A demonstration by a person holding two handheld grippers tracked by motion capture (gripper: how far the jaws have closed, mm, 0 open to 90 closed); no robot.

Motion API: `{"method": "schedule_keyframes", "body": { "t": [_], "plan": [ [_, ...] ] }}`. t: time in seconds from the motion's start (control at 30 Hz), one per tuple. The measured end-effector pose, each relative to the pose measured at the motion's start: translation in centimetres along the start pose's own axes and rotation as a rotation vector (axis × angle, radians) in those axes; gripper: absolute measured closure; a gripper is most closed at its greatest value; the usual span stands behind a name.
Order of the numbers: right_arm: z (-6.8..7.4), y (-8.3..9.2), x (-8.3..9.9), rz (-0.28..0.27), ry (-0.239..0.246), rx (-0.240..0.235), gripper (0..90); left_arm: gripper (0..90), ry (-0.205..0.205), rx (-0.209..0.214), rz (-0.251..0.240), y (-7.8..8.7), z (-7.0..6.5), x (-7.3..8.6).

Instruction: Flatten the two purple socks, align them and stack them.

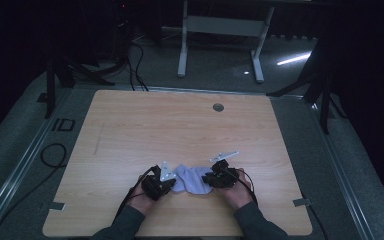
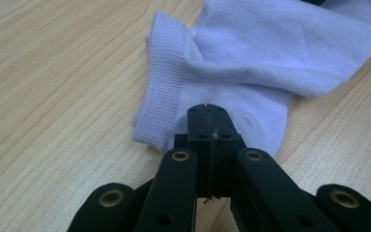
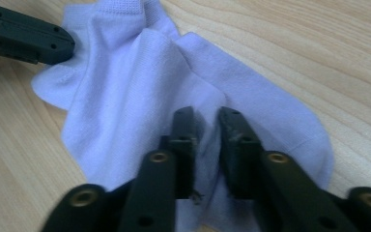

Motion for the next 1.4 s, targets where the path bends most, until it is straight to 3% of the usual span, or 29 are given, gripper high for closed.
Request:
{"method": "schedule_keyframes", "body": {
  "t": [0.13,0.37,0.6,0.83,1.27,1.4],
  "plan": [
    [0.2,0.2,-0.1,-0.004,0.011,0.005,84.1,89.5,-0.002,-0.001,-0.001,0.0,0.0,0.0],
    [0.5,1.3,-0.2,-0.028,0.027,0.019,85.4,89.5,-0.008,-0.003,0.000,0.0,0.0,0.0],
    [-0.2,4.2,-0.5,-0.097,0.015,0.042,85.8,89.5,-0.008,-0.002,-0.003,0.0,0.0,0.0],
    [-1.0,5.8,-0.7,-0.139,-0.001,0.063,85.8,89.5,-0.006,0.003,-0.003,0.0,0.1,0.0],
    [-2.4,3.4,0.7,-0.086,-0.036,0.074,84.9,89.5,-0.006,0.005,-0.001,0.0,0.1,0.0],
    [-2.9,2.7,1.0,-0.074,-0.049,0.091,77.7,89.5,-0.005,0.004,-0.001,0.0,0.1,0.0]
  ]
}}
Point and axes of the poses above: each handheld gripper's, and its own axes: y roughly backward along the jaws, x roughly out of its underside, z roughly to its left, the point moved 3 cm from there along -y, roughly forward along the jaws, and after that the axes turned 10 degrees about z, right-handed, at the moved point
